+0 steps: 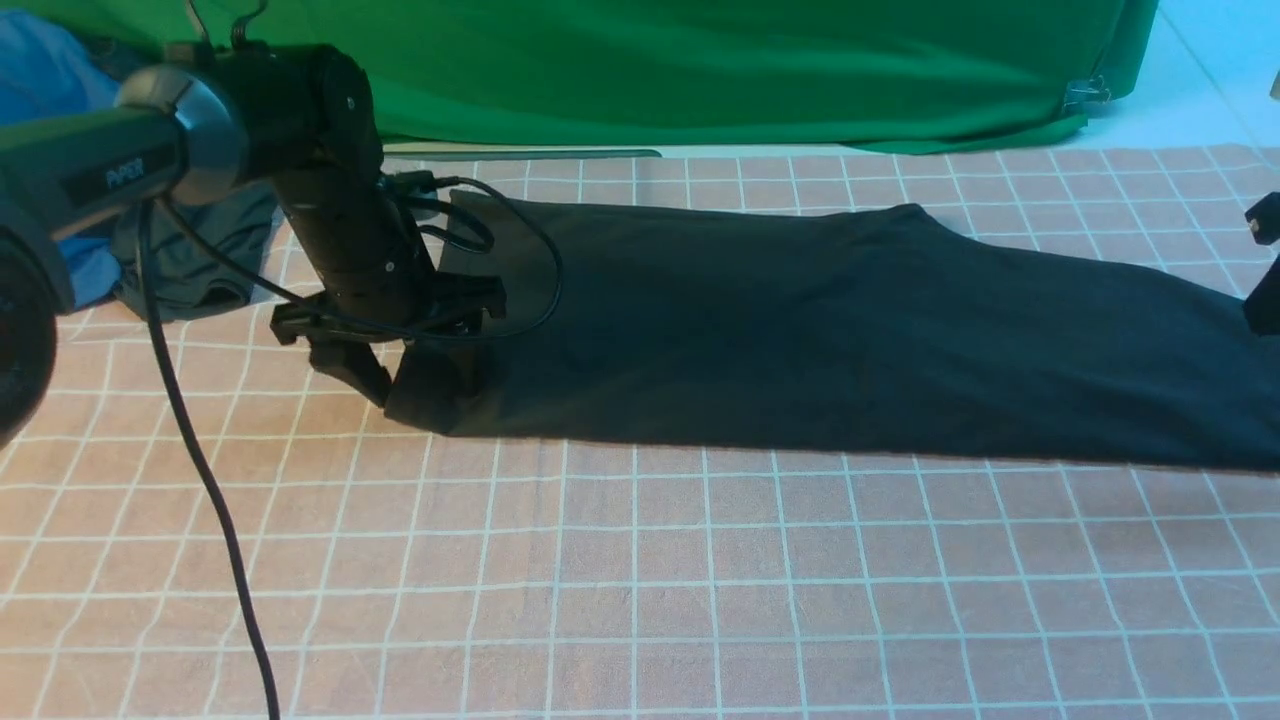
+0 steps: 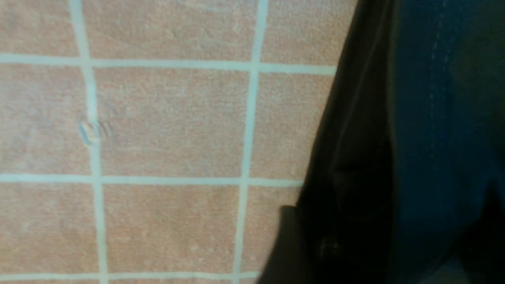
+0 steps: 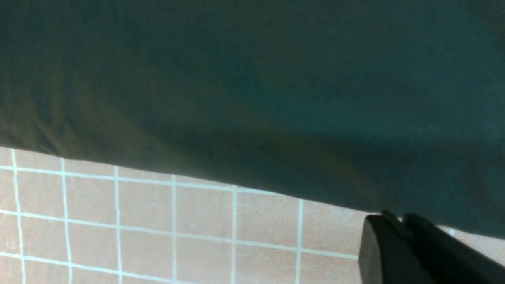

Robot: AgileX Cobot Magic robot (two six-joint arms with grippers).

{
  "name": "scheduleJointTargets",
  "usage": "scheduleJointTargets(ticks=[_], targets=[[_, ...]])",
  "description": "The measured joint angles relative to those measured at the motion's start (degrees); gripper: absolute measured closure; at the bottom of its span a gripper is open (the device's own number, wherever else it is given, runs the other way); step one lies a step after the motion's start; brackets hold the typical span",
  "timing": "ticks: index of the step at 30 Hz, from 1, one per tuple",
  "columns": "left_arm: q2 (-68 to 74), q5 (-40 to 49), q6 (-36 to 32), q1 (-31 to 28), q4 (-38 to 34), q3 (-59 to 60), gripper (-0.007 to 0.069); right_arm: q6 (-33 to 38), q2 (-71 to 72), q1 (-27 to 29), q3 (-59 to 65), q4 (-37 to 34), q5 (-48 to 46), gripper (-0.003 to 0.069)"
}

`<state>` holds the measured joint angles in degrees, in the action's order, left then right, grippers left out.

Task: Fold a long-sleeved shirt over a pink coffee tablecloth.
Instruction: 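Pull the folded dark garment lengthwise by its ends to straighten it flat on the table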

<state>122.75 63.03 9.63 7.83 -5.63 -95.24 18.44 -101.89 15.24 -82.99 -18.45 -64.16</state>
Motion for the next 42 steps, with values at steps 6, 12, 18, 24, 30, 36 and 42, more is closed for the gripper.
scheduleJointTargets(ticks=[6,12,18,24,30,36,42], targets=[[0.25,3.50,1.49,-0.06,0.09,-0.40,0.0539,1.24,0.05,0.00,0.00,0.24,-3.19,0.0568],[-4.59,5.22,3.60,-1.88,3.62,2.92,0.0539,0.74,3.39,0.07,3.60,4.35,-4.91,0.0568],[-13.64,6.42,3.50,-3.55,6.36,13.24,0.0539,0.30,7.31,0.07,7.38,7.74,-1.58,0.0562],[-13.88,4.83,5.45,-5.98,11.82,17.40,0.0539,-1.08,6.25,0.07,7.44,7.86,5.80,0.0381],[-13.88,0.81,6.86,-7.52,13.15,17.45,0.0490,-1.75,1.14,-0.37,7.44,7.66,11.16,0.0170],[-13.88,0.74,12.05,-7.72,18.81,17.45,0.0236,-2.40,-4.07,-3.01,7.44,7.71,13.85,0.0038],[-14.66,2.77,13.65,-7.83,22.44,17.45,0.0087,-5.12,-9.30,-4.58,7.44,7.71,18.02,-0.0001]])
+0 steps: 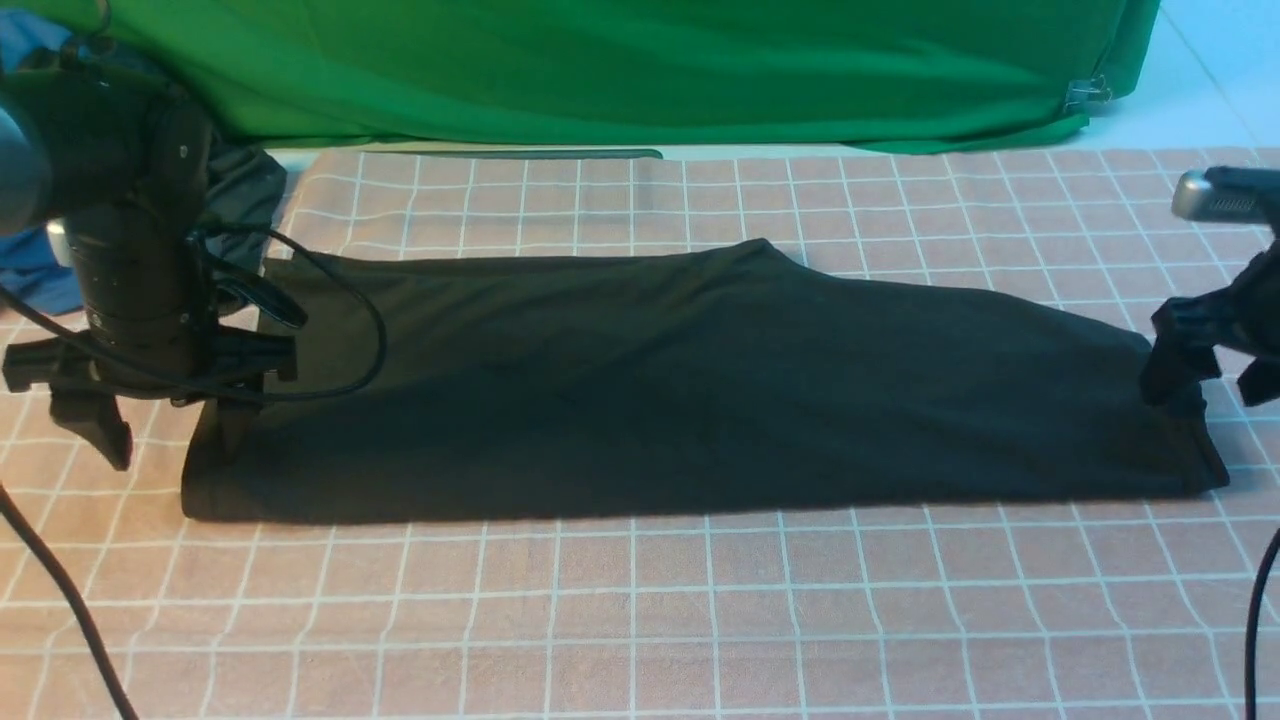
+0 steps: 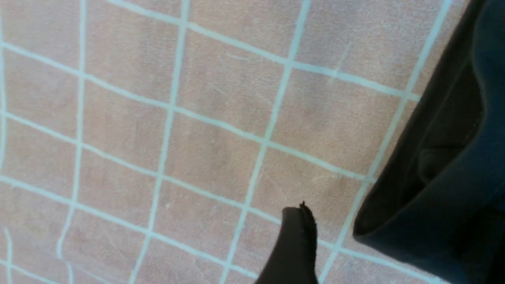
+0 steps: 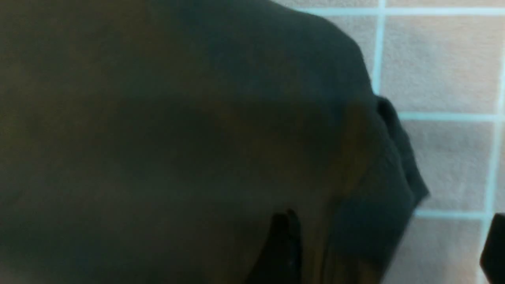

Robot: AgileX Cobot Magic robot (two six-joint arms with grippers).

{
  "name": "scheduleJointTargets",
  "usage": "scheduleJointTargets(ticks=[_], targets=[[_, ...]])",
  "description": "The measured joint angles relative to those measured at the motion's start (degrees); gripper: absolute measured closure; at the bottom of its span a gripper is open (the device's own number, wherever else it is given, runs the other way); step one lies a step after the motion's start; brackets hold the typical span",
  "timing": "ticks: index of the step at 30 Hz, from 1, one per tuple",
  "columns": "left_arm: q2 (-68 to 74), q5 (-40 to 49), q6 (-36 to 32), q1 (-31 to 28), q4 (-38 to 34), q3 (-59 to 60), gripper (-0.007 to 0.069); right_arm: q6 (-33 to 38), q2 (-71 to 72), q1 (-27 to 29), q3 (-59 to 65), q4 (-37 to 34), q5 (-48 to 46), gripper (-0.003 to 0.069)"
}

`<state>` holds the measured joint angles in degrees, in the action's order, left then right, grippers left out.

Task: Fold a long-sleeved shirt over a pink coffee tablecloth.
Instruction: 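Pull the folded dark garment lengthwise by its ends to straighten it flat on the table, then fold the right end of the dark garment over onto its left end with the right gripper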

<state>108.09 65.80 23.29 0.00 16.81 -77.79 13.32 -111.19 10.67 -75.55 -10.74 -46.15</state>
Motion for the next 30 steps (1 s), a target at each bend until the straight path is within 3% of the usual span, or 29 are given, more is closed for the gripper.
scheduleJointTargets(ticks=[4,7,10,11,12,13,15,24,30], targets=[[-2.72,-0.31,0.44,-0.02,-2.46,0.00,0.0171,-0.88,-2.91,-0.17,-0.12,0.35,0.95,0.0006],[-5.65,-1.73,-0.84,-0.02,-6.72,0.42,0.0296,-0.64,-3.31,-0.38,-0.44,0.71,1.11,0.0059],[-9.10,-2.55,-2.45,-0.02,-10.50,0.98,0.0434,1.05,-3.51,-0.75,-0.63,1.60,1.29,0.0192],[-10.67,-2.73,-2.94,-0.02,-11.81,1.13,0.0480,1.64,-3.60,-0.87,-0.63,1.32,1.29,0.0281],[-13.24,-3.04,-3.34,-0.02,-13.58,1.24,0.0561,2.12,-3.71,-1.10,-0.84,0.46,0.95,0.0430],[-15.16,-3.18,-4.08,-0.02,-14.70,1.25,0.0585,2.39,-3.82,-1.23,-1.29,0.13,0.35,0.0516],[-17.09,-3.17,-4.63,0.00,-15.45,1.25,0.0601,2.68,-3.96,-1.30,-1.97,0.19,-0.56,0.0552],[-30.14,-0.77,-5.87,-0.02,-17.20,1.60,0.0611,-3.52,-4.10,2.73,-11.25,9.17,-13.73,0.0552],[-34.41,-0.12,-5.92,-0.02,-16.81,1.60,0.0611,-5.83,-1.97,5.62,-18.62,10.74,-20.90,0.0552]])
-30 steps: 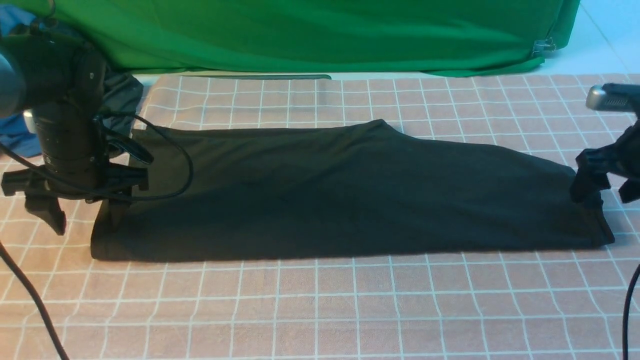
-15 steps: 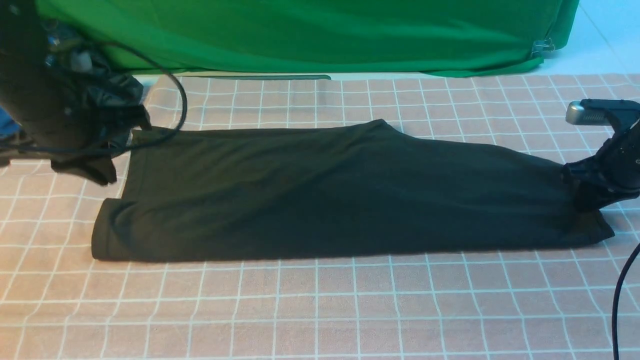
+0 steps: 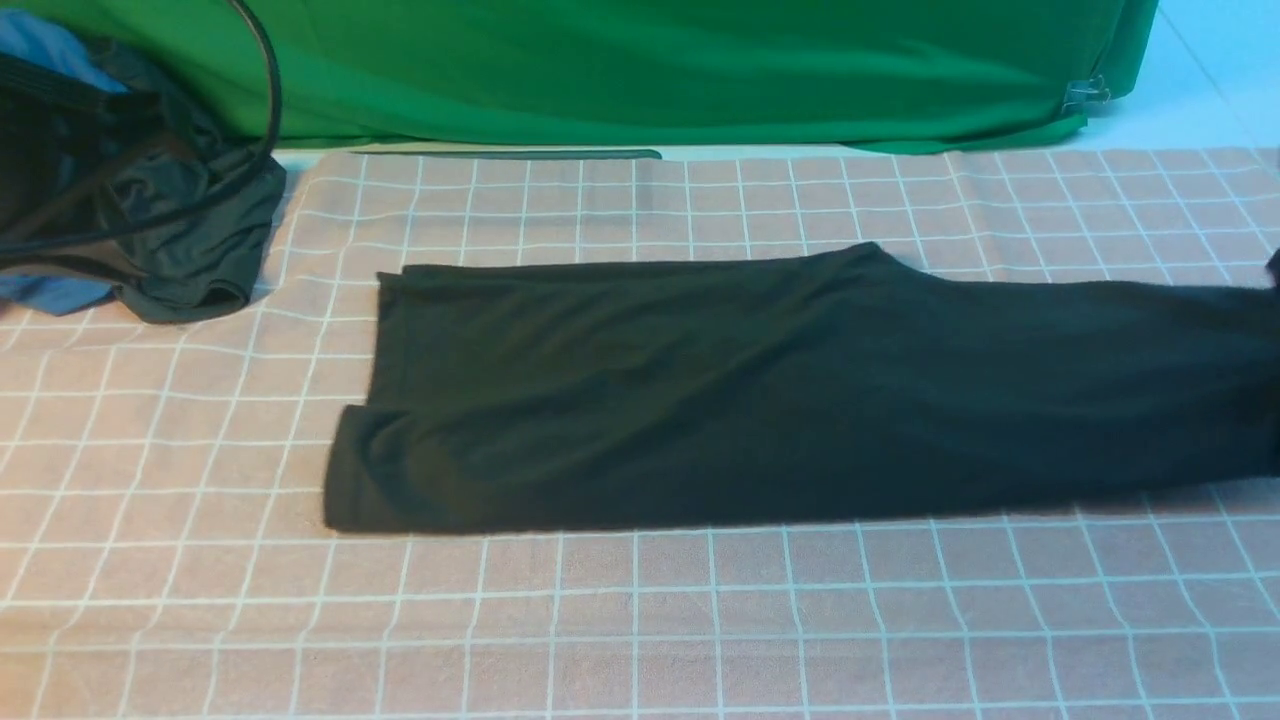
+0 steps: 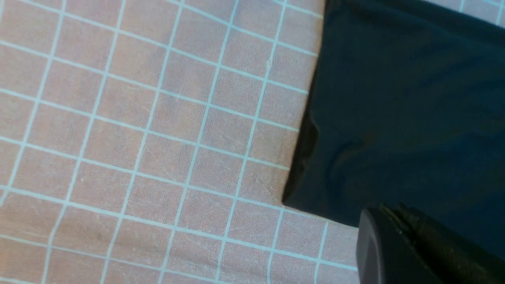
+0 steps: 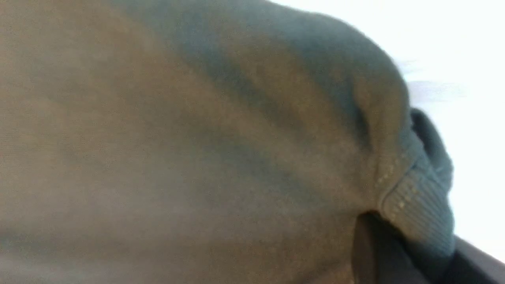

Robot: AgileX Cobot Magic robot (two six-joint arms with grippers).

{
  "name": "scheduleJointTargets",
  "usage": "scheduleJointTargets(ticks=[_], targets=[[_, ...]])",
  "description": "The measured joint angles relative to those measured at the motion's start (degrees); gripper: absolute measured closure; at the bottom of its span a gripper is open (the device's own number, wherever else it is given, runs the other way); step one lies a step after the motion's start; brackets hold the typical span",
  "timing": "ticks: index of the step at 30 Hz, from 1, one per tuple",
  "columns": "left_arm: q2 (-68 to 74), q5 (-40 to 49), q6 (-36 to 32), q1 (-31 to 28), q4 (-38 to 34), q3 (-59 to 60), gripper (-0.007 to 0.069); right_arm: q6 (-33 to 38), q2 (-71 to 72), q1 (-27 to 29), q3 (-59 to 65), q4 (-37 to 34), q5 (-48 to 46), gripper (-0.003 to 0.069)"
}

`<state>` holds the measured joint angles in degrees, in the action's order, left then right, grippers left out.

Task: Fold a long-sleeved shirt over a pink coffee tablecloth.
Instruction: 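Fold the right end of the dark garment over onto its left end with the right gripper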

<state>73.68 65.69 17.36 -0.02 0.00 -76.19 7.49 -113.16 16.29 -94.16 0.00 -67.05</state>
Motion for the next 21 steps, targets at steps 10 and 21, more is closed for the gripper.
scheduleJointTargets(ticks=[10,21], targets=[[-0.87,-0.16,-0.05,0.00,-0.46,0.04,0.0611,-2.14,7.08,-10.67,-10.89,-6.58,-2.59,0.0552],[-0.91,-1.07,-1.36,0.00,-3.74,0.04,0.0611,-11.13,7.18,-33.85,-16.69,-11.63,2.81,0.0552]])
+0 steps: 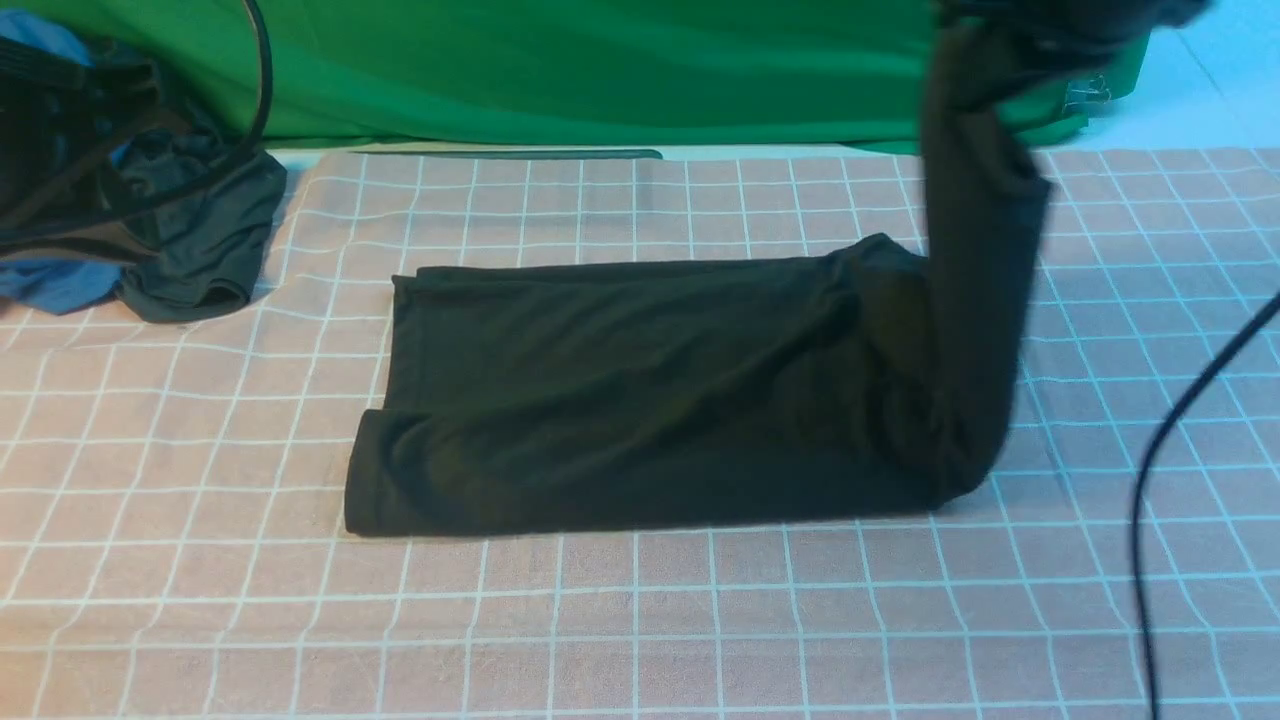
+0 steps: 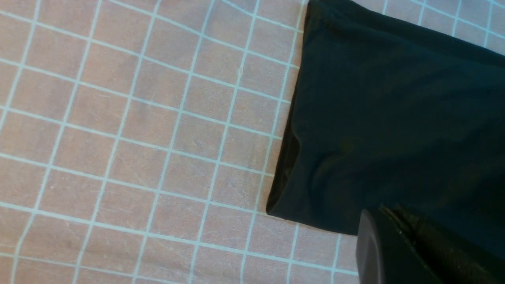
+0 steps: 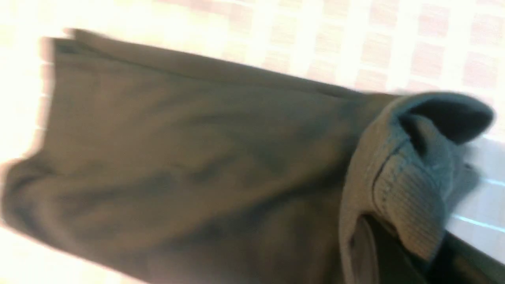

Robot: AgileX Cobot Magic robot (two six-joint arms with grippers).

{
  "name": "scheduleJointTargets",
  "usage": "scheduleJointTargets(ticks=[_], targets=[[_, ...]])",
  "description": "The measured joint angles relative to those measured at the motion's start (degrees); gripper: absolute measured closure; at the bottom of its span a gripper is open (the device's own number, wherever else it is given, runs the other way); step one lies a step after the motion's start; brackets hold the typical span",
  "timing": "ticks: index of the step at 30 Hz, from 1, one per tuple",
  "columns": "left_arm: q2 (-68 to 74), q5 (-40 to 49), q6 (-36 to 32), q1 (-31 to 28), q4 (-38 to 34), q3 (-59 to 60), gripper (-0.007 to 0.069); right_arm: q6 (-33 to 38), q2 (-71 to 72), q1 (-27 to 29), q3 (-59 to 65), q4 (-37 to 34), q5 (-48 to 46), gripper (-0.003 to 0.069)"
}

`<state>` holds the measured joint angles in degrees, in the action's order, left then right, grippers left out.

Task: Fold a long-sleeved shirt over a pink coffee tablecloth.
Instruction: 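Fold the right end of the dark garment over onto its left end with the right gripper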

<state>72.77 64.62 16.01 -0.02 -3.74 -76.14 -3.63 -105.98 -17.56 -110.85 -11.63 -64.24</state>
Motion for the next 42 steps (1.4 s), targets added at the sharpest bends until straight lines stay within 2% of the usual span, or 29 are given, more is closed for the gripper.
scheduleJointTargets(ticks=[2,6,16,23,27,33,35,38,42], targets=[[0.00,0.00,-0.21,0.00,-0.22,0.00,0.0611,-1.04,-0.24,-1.89,-0.13,-0.91,1.10,0.0552],[0.00,0.00,-0.45,0.00,-0.97,0.00,0.0611,-4.18,-2.75,-9.06,-0.19,-5.63,6.73,0.0552],[0.00,0.00,-2.93,0.00,-4.16,0.00,0.0611,-6.70,-11.53,-17.42,-0.19,-11.38,16.41,0.0552],[0.00,0.00,-3.30,0.00,-4.42,0.02,0.0611,-8.14,-16.07,-21.14,-0.19,-13.24,23.30,0.0552],[-0.06,-0.38,-3.30,0.00,-4.42,2.00,0.0611,-8.18,-18.87,-21.81,-0.19,-16.79,27.85,0.0552],[-0.06,-2.44,-3.48,0.00,-4.42,8.18,0.0611,-9.78,-21.96,-22.46,-0.19,-18.07,33.23,0.0545],[-0.06,-2.97,-3.48,0.00,-4.42,9.27,0.0611,-9.99,-22.57,-22.67,-0.19,-18.06,34.34,0.0529],[-0.06,-3.97,-3.54,0.00,-4.89,11.11,0.0611,-10.28,-23.42,-23.28,-0.19,-18.41,37.33,0.0424],[-0.06,-4.79,-4.04,0.00,-7.09,11.47,0.0611,-8.90,-23.73,-23.84,-0.19,-18.71,38.34,0.0243]])
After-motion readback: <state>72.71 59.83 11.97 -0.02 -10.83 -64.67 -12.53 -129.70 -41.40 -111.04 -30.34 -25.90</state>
